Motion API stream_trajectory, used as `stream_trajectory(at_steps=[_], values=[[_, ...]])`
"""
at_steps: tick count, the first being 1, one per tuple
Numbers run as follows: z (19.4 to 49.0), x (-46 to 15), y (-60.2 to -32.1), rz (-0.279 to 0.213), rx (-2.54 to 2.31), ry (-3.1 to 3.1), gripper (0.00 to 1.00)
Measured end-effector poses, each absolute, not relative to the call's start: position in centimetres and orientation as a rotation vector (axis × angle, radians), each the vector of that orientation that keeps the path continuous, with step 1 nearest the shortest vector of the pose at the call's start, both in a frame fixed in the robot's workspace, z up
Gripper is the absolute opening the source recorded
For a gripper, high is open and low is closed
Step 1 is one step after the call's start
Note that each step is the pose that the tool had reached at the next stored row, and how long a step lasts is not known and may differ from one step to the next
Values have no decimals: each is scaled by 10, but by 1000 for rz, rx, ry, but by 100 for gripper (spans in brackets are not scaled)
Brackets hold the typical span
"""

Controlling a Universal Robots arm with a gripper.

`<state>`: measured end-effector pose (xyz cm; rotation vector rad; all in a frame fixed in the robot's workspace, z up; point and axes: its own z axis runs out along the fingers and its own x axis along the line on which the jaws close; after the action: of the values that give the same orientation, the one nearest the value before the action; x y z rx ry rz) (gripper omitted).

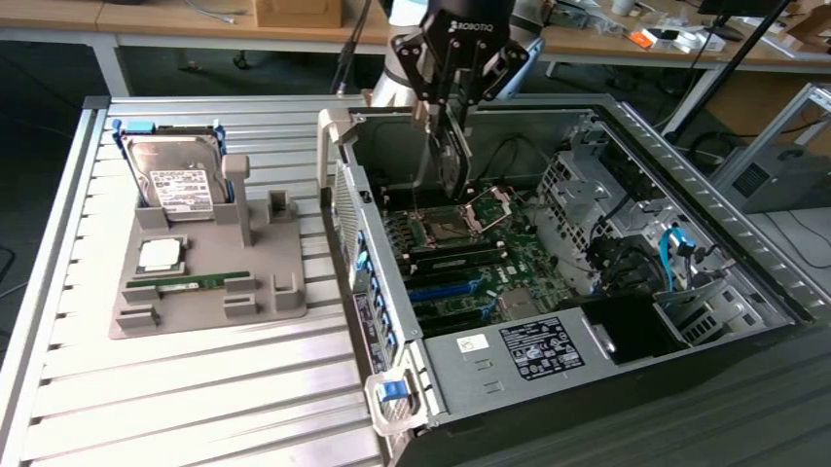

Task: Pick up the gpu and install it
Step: 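Pick up the gpu and move the gpu toward the slot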

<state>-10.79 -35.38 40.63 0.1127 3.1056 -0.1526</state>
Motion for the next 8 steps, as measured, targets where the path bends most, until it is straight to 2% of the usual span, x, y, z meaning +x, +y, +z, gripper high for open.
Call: stream_trajectory(at_steps=[8], values=[[405,-105,-354,-153,113,3106,27]])
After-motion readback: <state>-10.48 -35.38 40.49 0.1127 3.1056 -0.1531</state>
